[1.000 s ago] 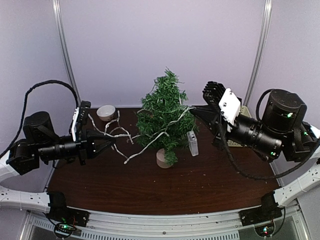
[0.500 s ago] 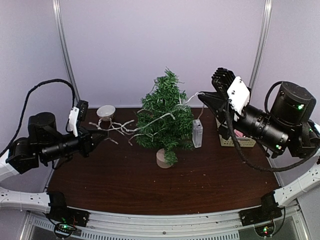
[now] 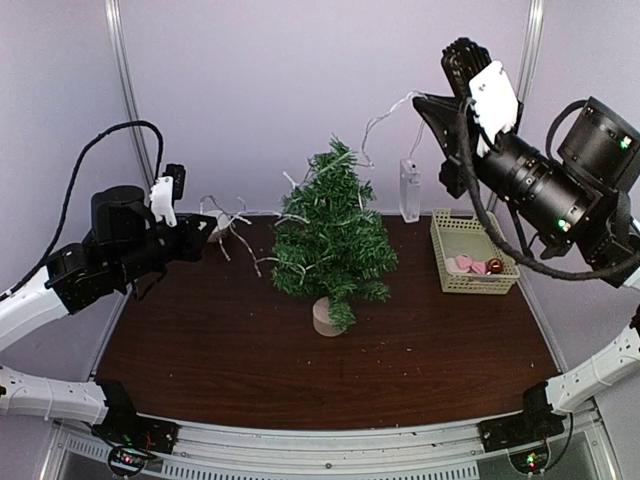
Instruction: Decorate the small christmas tree
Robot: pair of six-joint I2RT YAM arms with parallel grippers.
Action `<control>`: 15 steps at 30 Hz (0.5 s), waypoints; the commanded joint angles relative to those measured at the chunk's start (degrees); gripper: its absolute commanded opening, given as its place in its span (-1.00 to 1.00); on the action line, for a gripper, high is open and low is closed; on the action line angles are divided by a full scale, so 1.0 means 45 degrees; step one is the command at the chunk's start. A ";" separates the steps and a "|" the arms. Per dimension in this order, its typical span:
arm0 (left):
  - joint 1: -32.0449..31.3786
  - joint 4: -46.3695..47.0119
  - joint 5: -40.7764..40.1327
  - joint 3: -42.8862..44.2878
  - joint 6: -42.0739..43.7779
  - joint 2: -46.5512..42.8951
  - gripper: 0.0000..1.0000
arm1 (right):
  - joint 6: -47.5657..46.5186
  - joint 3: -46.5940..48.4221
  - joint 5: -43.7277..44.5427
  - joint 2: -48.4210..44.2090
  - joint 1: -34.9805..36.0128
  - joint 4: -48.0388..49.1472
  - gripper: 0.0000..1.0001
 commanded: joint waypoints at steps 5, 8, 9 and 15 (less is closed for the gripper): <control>0.1728 0.1603 0.0593 -0.0273 -0.1685 0.0192 -1.00 | -0.0786 0.3279 -0.2295 0.1636 -0.1321 0.0627 -1.00; 0.2507 0.2106 0.1383 -0.0539 -0.2410 0.0353 -1.00 | -0.0317 0.4352 -0.3259 0.2392 -0.2208 0.0432 -1.00; 0.2705 0.2240 0.1670 -0.0538 -0.2577 0.0469 -1.00 | -0.0133 0.4689 -0.3550 0.2612 -0.2488 0.0344 -1.00; 0.3291 0.2760 0.2560 -0.0336 -0.3550 0.1472 -1.00 | 0.1321 0.5876 -0.4989 0.3792 -0.4469 0.0354 -1.00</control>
